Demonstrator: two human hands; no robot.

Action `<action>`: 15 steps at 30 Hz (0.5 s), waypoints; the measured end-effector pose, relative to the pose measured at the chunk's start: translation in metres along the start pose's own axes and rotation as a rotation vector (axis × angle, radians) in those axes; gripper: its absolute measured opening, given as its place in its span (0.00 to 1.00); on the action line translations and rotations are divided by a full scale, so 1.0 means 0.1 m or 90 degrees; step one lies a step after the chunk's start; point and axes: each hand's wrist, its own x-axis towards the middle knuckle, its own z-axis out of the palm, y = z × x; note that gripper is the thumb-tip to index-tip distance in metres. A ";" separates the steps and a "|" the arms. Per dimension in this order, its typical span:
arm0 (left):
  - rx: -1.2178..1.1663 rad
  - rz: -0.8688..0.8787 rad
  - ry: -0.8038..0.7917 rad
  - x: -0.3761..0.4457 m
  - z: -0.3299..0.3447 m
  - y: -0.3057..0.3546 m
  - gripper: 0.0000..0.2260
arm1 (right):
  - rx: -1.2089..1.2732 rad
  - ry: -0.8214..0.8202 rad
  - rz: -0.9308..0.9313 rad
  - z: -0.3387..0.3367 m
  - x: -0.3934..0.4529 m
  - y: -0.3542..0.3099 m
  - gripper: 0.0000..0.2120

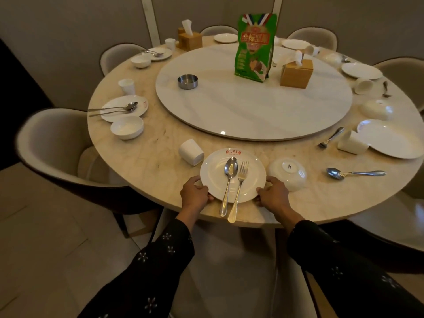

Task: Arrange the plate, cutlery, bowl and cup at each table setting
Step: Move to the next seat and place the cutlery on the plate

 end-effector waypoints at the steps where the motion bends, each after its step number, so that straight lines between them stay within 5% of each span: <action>1: -0.004 -0.005 0.003 -0.01 0.01 0.00 0.18 | -0.001 -0.002 -0.006 -0.01 0.00 -0.01 0.18; 10: 0.051 0.007 0.017 -0.04 0.04 0.06 0.19 | -0.072 0.021 -0.030 -0.04 0.02 0.03 0.21; 15: 0.280 0.300 0.047 -0.07 0.13 0.09 0.13 | -0.267 0.049 -0.219 0.07 0.04 0.01 0.16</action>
